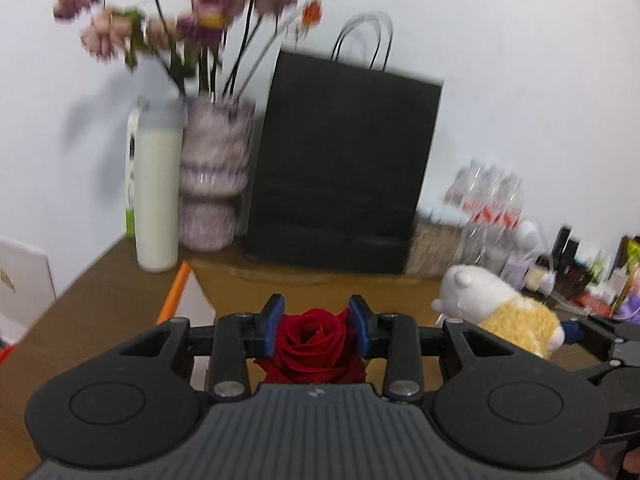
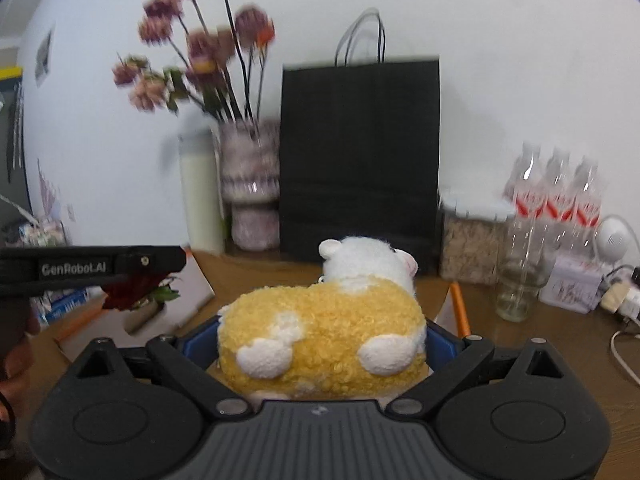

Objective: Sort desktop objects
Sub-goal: 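Drop the rose into the cardboard box while the right drops the sheep in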

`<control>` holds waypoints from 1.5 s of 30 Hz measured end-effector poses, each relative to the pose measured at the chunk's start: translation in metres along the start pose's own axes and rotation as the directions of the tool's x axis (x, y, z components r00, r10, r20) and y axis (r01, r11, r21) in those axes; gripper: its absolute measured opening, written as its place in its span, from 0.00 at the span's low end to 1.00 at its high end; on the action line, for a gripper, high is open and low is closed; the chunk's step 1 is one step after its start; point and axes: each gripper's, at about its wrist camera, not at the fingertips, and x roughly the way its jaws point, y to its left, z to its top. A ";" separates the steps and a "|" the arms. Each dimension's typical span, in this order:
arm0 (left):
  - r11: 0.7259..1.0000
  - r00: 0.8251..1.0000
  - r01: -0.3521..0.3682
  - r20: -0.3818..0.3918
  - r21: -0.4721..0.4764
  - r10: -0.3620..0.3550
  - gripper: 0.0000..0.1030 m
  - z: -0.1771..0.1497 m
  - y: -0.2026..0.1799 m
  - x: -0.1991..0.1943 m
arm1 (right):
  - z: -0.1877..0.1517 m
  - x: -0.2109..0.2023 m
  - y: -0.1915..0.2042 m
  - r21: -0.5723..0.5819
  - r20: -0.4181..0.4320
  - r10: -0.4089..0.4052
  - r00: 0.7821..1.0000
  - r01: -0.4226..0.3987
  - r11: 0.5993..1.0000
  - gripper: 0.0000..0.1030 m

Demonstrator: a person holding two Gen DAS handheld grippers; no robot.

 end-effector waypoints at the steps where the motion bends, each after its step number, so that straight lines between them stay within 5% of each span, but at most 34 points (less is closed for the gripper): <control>1: 1.000 1.000 -0.006 -0.023 0.003 0.007 0.35 -0.004 0.002 0.008 | -0.001 0.006 -0.003 -0.004 -0.015 -0.004 1.000 0.003 1.000 0.96; 10: 1.000 0.996 -0.011 -0.085 0.010 0.012 0.43 -0.011 0.010 0.028 | -0.008 0.026 -0.015 -0.019 -0.093 0.003 0.996 -0.005 1.000 0.98; 15: 1.000 0.997 -0.026 -0.067 0.015 0.027 0.95 -0.011 0.007 0.022 | -0.008 0.021 -0.016 0.003 -0.084 0.009 0.996 -0.009 1.000 1.00; 16: 1.000 0.998 -0.023 -0.058 0.015 0.023 0.99 -0.011 0.007 0.019 | -0.008 0.020 -0.017 0.015 -0.078 0.008 0.997 -0.007 1.000 1.00; 35: 0.999 1.000 -0.024 -0.009 -0.034 0.024 1.00 -0.018 0.006 -0.026 | -0.016 -0.033 0.002 -0.006 0.015 -0.050 0.999 0.050 0.999 1.00; 45: 0.999 0.998 -0.043 0.049 -0.008 0.044 1.00 -0.045 -0.001 -0.073 | -0.046 -0.075 0.010 0.015 0.014 -0.103 0.995 0.103 0.995 1.00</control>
